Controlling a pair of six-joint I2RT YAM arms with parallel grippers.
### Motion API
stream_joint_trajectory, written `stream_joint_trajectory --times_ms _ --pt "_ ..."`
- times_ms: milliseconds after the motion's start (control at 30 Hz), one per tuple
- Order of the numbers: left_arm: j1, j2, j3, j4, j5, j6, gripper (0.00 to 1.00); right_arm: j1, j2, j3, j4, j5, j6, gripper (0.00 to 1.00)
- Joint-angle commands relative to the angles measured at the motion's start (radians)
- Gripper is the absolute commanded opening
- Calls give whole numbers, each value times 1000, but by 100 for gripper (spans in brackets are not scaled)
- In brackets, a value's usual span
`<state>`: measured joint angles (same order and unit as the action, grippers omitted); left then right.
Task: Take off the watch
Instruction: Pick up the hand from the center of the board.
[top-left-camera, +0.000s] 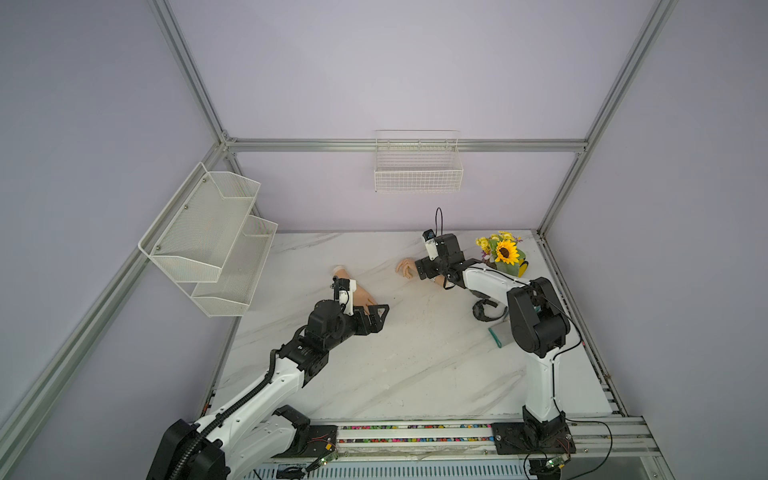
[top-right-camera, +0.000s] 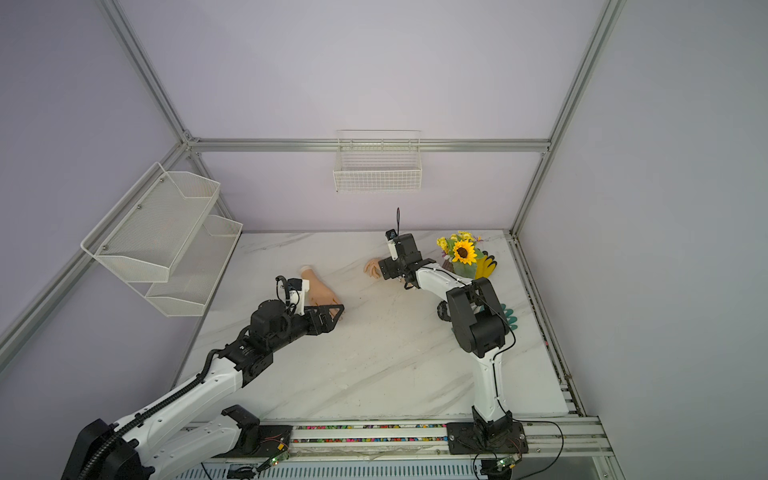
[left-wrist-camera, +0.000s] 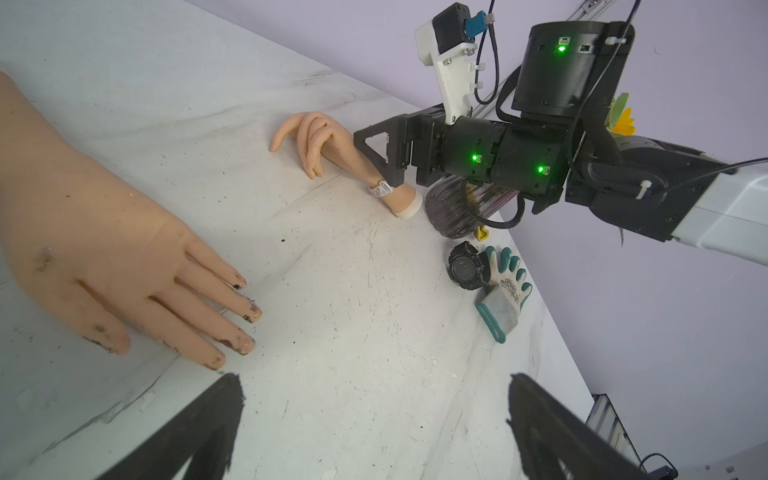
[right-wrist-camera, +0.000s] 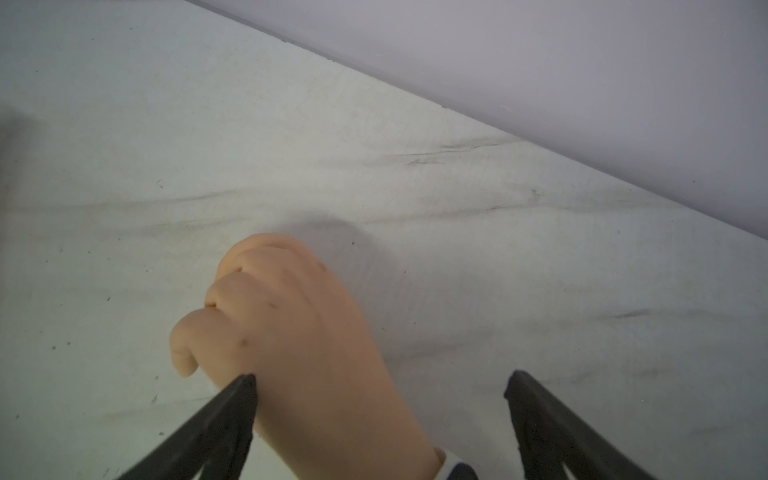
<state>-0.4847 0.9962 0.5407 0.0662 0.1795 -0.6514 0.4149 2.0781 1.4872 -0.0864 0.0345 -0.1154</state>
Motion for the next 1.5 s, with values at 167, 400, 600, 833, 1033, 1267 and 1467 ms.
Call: stream_joint_trajectory --times_ms 167,400,600,833,1033,1267,1467 --pt "-2 22 -4 53 14 -14 100 42 -78 -75 20 -128 -43 97" --pt "-2 14 -5 45 11 -21 100 44 16 -16 13 6 -27 94" --pt "-1 4 -6 13 -14 -31 100 48 60 -14 18 22 1 71" --pt "-2 11 -2 11 -20 -55 100 55 59 -49 47 36 30 51" --pt "-1 3 1 6 -21 -69 100 58 -13 -96 100 -27 79 30" --pt "-2 -40 22 -37 -74 -59 100 58 -214 -228 235 -271 216 18" --pt "2 -57 60 -109 -93 -20 100 66 -421 -423 366 -449 335 13"
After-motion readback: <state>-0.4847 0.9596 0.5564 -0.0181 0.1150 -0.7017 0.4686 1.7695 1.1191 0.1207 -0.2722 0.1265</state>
